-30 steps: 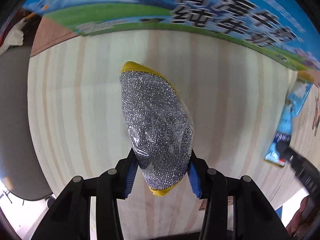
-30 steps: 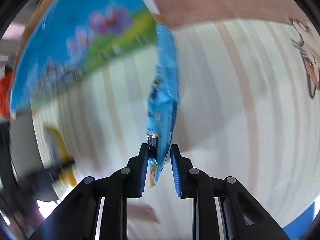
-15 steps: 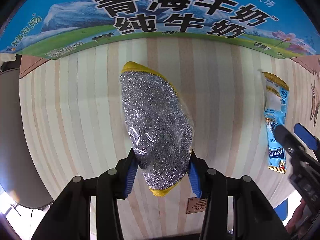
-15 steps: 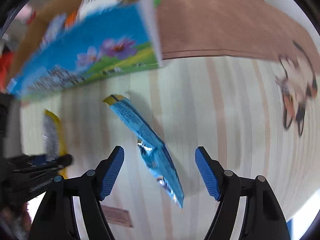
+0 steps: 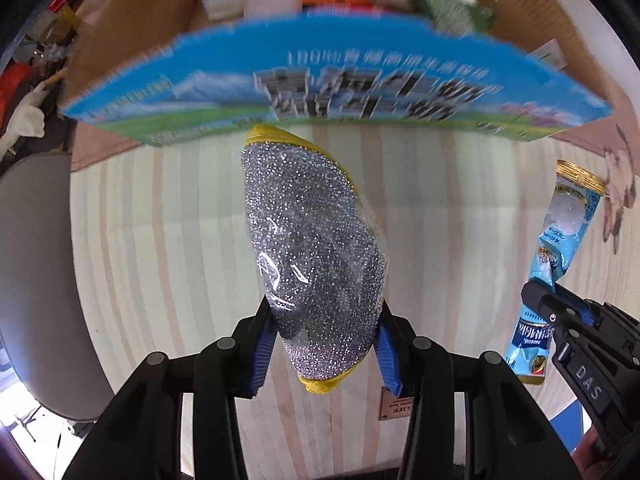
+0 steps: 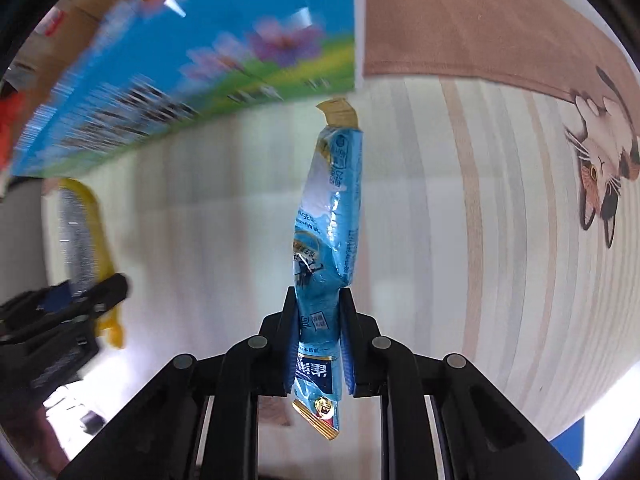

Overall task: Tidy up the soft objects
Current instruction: 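Carry sponge and stick snack into the box and release them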

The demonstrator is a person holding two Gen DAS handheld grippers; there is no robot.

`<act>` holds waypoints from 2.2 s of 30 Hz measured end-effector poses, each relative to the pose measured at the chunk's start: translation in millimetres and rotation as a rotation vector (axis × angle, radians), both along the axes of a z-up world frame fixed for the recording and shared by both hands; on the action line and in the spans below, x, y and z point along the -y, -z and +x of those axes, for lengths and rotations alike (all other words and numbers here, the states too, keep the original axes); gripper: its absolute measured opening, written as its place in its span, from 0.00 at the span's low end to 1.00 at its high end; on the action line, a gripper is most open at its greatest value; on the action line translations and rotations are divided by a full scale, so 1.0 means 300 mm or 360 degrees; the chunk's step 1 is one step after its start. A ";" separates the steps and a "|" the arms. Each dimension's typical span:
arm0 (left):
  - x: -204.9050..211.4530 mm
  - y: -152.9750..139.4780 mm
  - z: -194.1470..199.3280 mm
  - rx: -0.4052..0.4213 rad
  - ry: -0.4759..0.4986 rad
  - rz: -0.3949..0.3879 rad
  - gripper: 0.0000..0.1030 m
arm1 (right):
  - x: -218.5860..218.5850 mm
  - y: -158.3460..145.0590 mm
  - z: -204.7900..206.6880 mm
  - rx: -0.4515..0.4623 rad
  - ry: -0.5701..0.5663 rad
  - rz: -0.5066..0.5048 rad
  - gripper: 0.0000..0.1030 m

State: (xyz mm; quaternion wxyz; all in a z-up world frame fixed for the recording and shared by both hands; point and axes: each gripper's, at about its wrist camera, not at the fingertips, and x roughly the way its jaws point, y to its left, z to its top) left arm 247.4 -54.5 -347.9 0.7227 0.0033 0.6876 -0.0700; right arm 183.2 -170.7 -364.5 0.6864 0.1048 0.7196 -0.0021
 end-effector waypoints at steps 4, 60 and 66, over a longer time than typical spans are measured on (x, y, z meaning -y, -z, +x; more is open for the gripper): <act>-0.001 -0.192 -0.016 0.0163 0.0023 -0.0055 0.40 | -0.012 -0.209 -0.011 0.0140 0.0008 0.0123 0.18; -0.279 -0.134 0.686 -0.0333 0.0045 0.0089 0.98 | 0.013 -0.172 0.837 0.0004 -0.0133 -0.0213 1.00; -0.264 -0.160 0.594 -0.0220 0.0016 0.0108 0.98 | 0.021 -0.173 0.777 0.0026 -0.0093 -0.0177 1.00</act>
